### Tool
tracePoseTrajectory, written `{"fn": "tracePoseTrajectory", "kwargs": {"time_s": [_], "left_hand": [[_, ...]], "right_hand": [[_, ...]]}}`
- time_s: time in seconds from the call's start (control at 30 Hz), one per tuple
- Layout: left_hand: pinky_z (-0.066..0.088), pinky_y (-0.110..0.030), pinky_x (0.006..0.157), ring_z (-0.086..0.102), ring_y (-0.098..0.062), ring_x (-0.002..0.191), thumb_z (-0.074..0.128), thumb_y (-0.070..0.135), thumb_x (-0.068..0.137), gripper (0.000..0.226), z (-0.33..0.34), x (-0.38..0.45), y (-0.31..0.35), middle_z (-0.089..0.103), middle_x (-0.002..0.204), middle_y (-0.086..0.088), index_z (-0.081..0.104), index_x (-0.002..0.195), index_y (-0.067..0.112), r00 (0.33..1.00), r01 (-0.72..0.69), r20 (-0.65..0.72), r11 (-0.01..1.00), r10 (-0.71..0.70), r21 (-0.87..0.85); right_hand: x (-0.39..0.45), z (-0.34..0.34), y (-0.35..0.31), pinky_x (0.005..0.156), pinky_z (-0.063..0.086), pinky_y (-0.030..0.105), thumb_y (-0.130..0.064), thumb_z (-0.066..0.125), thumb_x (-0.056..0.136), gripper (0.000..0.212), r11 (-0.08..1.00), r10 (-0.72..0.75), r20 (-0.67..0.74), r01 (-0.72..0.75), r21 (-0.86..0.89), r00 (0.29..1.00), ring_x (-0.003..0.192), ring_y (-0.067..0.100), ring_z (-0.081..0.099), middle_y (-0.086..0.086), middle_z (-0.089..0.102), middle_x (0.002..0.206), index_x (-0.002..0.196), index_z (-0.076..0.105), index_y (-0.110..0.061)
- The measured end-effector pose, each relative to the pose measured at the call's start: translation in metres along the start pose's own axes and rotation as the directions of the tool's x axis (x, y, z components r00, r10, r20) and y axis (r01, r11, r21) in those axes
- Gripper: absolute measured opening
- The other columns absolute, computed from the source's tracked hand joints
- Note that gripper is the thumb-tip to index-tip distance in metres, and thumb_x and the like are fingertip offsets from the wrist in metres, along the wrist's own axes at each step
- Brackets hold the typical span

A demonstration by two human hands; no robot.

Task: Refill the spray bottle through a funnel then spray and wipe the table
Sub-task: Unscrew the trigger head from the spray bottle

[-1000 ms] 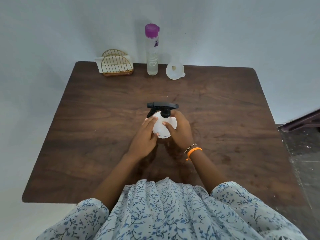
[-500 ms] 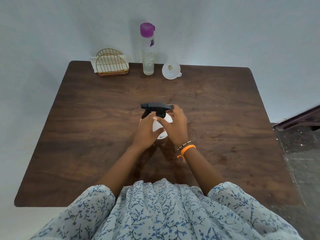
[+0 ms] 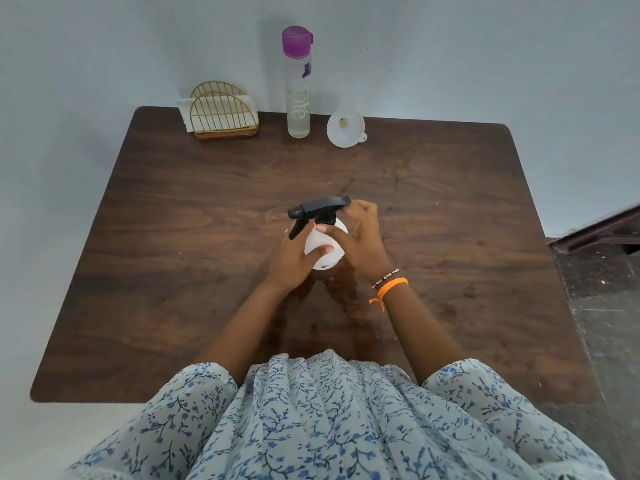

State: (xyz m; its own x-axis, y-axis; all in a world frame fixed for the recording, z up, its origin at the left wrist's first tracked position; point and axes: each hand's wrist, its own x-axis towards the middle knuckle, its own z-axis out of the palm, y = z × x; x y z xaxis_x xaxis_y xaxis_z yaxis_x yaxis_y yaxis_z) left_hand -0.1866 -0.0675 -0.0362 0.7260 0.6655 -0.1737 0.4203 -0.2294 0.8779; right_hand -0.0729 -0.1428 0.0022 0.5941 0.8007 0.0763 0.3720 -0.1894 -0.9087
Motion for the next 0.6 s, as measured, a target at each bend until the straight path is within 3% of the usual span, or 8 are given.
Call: {"fn": "tracePoseTrajectory", "kwargs": {"time_s": [0.1, 0.17, 0.2, 0.27, 0.33, 0.47, 0.6], "left_hand": [[0.02, -0.052, 0.114, 0.03, -0.022, 0.137, 0.061, 0.047, 0.08, 0.059, 0.0, 0.0, 0.002, 0.047, 0.139, 0.002, 0.038, 0.134, 0.037, 1.0, 0.022, -0.006, 0.999, -0.022, -0.047], [-0.001, -0.048, 0.118, 0.014, -0.016, 0.143, 0.06, 0.035, 0.088, 0.057, 0.0, -0.003, 0.008, 0.043, 0.141, 0.006, 0.035, 0.139, 0.029, 0.999, 0.03, -0.011, 0.999, -0.03, 0.022], [-0.006, -0.045, 0.117, 0.009, -0.012, 0.142, 0.059, 0.033, 0.089, 0.056, -0.001, -0.004, 0.011, 0.043, 0.138, 0.01, 0.035, 0.139, 0.027, 0.999, 0.035, -0.016, 0.999, -0.034, 0.036], [-0.007, -0.045, 0.116, 0.008, -0.011, 0.142, 0.058, 0.031, 0.089, 0.053, -0.002, -0.006, 0.012, 0.044, 0.136, 0.01, 0.037, 0.138, 0.024, 0.999, 0.027, -0.024, 0.999, -0.026, 0.028], [-0.009, -0.046, 0.117, 0.012, -0.018, 0.144, 0.056, 0.03, 0.09, 0.053, -0.002, -0.005, 0.009, 0.045, 0.14, 0.005, 0.037, 0.138, 0.024, 1.0, 0.003, -0.021, 0.999, -0.002, 0.032], [-0.012, -0.045, 0.114, 0.013, -0.019, 0.144, 0.053, 0.031, 0.091, 0.054, -0.002, -0.004, 0.008, 0.039, 0.146, 0.006, 0.031, 0.141, 0.026, 0.999, -0.027, -0.021, 0.997, 0.028, 0.077], [-0.012, -0.045, 0.113, 0.012, -0.015, 0.145, 0.053, 0.048, 0.086, 0.063, -0.003, -0.001, 0.0, 0.035, 0.147, 0.013, 0.029, 0.141, 0.031, 0.998, -0.07, 0.01, 0.994, 0.07, 0.086]], "right_hand": [[0.01, -0.019, -0.001, 0.099, 0.044, 0.027, -0.01, 0.063, 0.086, 0.031, 0.983, -0.011, 0.308, -0.046, 0.179, 0.951, 0.111, 0.015, 0.055, 0.007, 0.063, 0.118, 0.115, 0.06, -0.002], [0.012, -0.024, -0.003, 0.098, 0.038, 0.012, -0.004, 0.061, 0.087, 0.036, 0.986, -0.006, 0.362, -0.055, 0.158, 0.932, 0.116, 0.013, 0.051, 0.011, 0.056, 0.127, 0.123, 0.055, -0.001], [0.012, -0.022, -0.002, 0.101, 0.035, 0.013, -0.007, 0.064, 0.085, 0.04, 0.992, -0.01, 0.343, -0.033, 0.119, 0.939, 0.118, 0.013, 0.049, 0.008, 0.053, 0.128, 0.124, 0.055, -0.005], [0.007, -0.011, 0.001, 0.106, 0.035, 0.028, -0.016, 0.072, 0.077, 0.046, 0.999, -0.024, 0.231, 0.013, 0.05, 0.973, 0.118, 0.017, 0.048, 0.002, 0.052, 0.121, 0.121, 0.057, -0.013], [0.0, 0.002, 0.0, 0.096, 0.041, 0.033, -0.019, 0.074, 0.069, 0.043, 0.998, 0.007, 0.071, -0.012, 0.066, 0.997, 0.109, 0.023, 0.05, 0.0, 0.053, 0.11, 0.108, 0.055, -0.019], [-0.005, 0.013, -0.008, 0.08, 0.038, 0.013, -0.01, 0.076, 0.066, 0.038, 0.997, 0.013, -0.127, -0.004, 0.071, 0.992, 0.094, 0.019, 0.05, -0.006, 0.055, 0.094, 0.092, 0.05, -0.021], [-0.005, 0.009, -0.01, 0.078, 0.034, 0.0, -0.003, 0.076, 0.069, 0.032, 1.0, 0.013, -0.138, -0.01, 0.022, 0.99, 0.094, 0.012, 0.047, -0.003, 0.06, 0.094, 0.095, 0.059, -0.012]]}}
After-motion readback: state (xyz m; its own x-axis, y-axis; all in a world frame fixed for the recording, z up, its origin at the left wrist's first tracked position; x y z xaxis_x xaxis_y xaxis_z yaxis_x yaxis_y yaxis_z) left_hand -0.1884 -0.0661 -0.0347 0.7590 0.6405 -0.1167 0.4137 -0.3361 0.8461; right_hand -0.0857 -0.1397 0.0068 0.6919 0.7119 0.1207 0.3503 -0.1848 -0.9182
